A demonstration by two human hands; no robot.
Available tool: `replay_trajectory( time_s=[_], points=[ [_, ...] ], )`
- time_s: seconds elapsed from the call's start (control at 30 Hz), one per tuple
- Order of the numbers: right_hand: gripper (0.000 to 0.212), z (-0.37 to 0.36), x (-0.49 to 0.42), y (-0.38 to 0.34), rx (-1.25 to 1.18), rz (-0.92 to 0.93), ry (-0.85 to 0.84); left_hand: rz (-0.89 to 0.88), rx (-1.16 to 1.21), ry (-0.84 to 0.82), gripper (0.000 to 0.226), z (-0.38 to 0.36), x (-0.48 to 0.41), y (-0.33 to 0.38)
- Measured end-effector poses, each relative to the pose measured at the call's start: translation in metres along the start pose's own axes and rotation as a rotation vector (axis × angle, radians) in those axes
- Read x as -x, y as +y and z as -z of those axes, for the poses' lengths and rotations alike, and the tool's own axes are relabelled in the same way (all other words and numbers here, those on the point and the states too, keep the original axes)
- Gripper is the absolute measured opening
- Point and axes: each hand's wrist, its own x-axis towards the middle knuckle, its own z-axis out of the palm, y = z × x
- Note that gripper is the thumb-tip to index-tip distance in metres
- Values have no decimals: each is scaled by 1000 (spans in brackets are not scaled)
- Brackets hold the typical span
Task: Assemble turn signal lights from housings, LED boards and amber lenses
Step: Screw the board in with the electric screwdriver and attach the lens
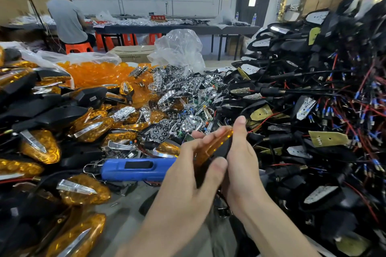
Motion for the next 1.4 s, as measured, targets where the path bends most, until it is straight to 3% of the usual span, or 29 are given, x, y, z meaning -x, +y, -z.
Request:
replay_trajectory(
  time_s=[0.1,0.23,0.6,0.73,0.87,1.0,1.1,1.2,1.27,1.4],
  points=[
    [63,1,-1,2,-37,-24,32,-33,-205,-36,45,8,-1,20],
    [52,-1,-1,-2,-99,-16,66,-31,-262,-27,55,10,1,31],
    [57,-3,-1,-4,-216,-48,147,-101,-374,2,57,5,1,36],
    [42,-3,-1,-4,-250,-74,38,-83,-426,27,53,7,-1,37],
    [35,-4,0,-1,-52,-58,-11,-155,-561,114,58,7,0,34],
    [16,-7,1,1,-106,-53,-57,-211,-595,148,55,8,1,35],
    [28,-5,0,-1,-131,-93,-97,-200,-625,126,54,7,-1,37],
    [11,-5,-7,-5,-90,-60,-33,-160,-647,45,57,8,1,38],
    [23,-2,-16,-14,-176,-28,13,-133,-610,12,55,12,6,40],
    [20,11,-25,-30,-417,39,28,-98,-537,49,34,34,11,44]
  ],
)
